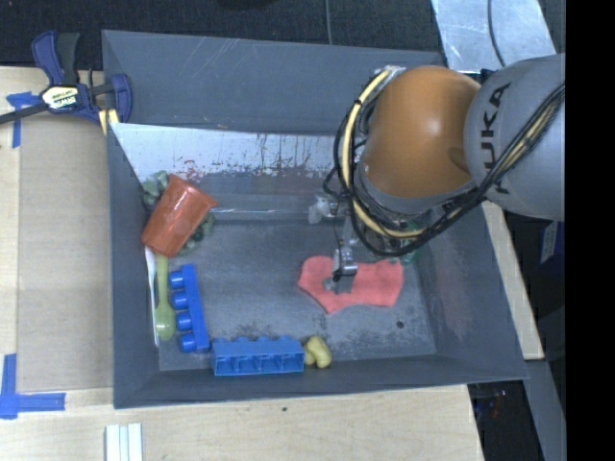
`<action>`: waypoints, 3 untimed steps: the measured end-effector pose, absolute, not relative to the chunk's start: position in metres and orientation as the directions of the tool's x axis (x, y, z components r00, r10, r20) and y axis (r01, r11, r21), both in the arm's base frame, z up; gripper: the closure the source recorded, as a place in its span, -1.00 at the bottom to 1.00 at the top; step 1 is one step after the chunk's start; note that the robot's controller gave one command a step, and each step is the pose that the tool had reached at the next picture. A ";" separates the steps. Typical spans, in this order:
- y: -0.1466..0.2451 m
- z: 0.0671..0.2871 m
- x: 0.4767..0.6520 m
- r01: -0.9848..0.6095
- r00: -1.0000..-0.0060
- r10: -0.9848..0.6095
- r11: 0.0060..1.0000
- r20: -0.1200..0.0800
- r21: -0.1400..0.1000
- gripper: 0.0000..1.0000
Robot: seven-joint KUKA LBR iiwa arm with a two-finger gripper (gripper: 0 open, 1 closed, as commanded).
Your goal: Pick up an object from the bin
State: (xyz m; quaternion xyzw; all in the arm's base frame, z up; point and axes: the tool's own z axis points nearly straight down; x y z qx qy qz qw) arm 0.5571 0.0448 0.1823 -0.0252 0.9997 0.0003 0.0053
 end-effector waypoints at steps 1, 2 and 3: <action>0.037 0.135 0.533 -0.252 -0.968 -0.252 0.968 -0.014 -0.001 -1.00; -0.012 0.091 0.544 -0.206 -0.979 -0.206 0.979 -0.010 -0.002 -1.00; -0.017 0.071 0.532 0.027 -1.000 0.027 1.000 -0.015 0.004 1.00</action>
Offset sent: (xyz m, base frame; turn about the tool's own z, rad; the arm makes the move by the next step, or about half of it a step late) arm -0.0129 -0.0578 -0.0936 -0.1584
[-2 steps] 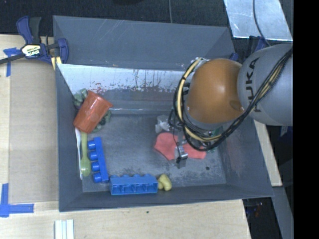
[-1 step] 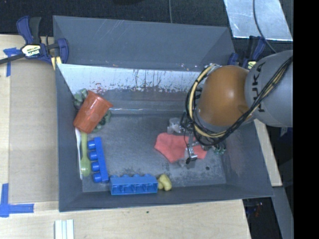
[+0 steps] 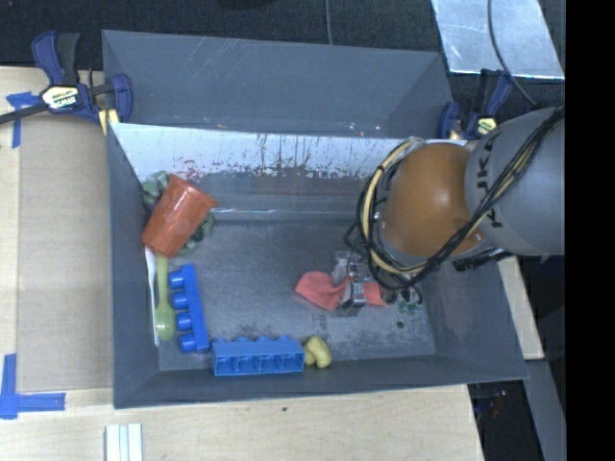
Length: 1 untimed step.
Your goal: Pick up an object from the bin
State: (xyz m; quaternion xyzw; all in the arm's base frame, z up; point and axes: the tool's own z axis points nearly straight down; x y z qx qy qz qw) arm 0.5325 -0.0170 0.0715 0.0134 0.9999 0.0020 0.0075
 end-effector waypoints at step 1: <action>-0.017 0.072 0.533 0.027 -1.000 0.027 1.000 -0.015 0.004 1.00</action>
Offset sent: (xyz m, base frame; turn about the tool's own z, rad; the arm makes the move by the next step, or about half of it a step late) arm 0.0125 0.0041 0.1667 -0.0280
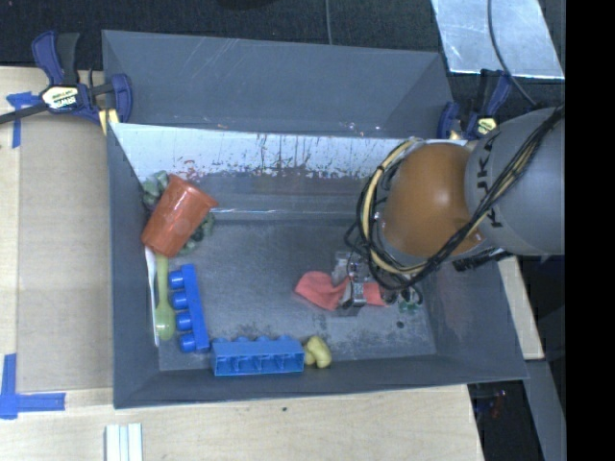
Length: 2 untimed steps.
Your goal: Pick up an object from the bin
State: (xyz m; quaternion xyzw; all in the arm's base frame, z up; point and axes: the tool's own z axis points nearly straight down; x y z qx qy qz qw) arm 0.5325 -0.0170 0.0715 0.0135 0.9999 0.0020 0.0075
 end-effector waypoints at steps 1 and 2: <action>-0.016 0.132 0.536 0.018 -1.000 0.018 1.000 -0.010 0.004 1.00; -0.015 0.173 0.524 0.036 -0.999 0.036 0.999 -0.015 0.004 1.00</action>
Offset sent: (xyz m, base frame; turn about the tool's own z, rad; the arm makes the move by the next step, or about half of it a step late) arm -0.0093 0.0023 0.0986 0.0095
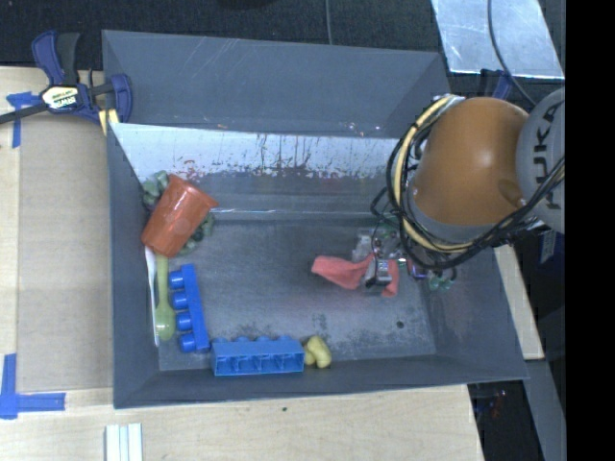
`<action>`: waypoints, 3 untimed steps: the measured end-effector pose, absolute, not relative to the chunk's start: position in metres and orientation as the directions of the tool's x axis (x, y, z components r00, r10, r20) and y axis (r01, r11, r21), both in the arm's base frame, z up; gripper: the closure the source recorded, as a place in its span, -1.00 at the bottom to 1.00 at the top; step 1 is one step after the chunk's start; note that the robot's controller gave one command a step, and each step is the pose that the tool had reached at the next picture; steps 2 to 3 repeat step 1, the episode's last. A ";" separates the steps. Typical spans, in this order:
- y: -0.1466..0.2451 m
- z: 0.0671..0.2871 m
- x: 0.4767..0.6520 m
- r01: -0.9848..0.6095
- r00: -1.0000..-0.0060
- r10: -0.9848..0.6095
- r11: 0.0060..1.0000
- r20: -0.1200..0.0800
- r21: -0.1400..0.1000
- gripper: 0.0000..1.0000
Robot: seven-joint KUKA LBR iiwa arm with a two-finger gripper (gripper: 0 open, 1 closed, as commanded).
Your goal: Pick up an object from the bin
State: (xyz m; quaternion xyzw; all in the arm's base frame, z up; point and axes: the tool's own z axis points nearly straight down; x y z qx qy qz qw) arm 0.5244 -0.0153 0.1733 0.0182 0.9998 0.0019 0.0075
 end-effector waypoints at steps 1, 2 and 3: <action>-0.014 0.184 0.523 0.011 -1.000 0.011 1.000 -0.002 0.004 1.00; -0.014 0.184 0.523 0.011 -1.000 0.011 1.000 -0.002 0.004 1.00; -0.014 0.184 0.523 0.011 -1.000 0.011 1.000 -0.002 0.004 1.00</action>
Offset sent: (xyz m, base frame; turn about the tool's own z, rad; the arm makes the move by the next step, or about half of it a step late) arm -0.0412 0.0291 -0.0013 -0.0966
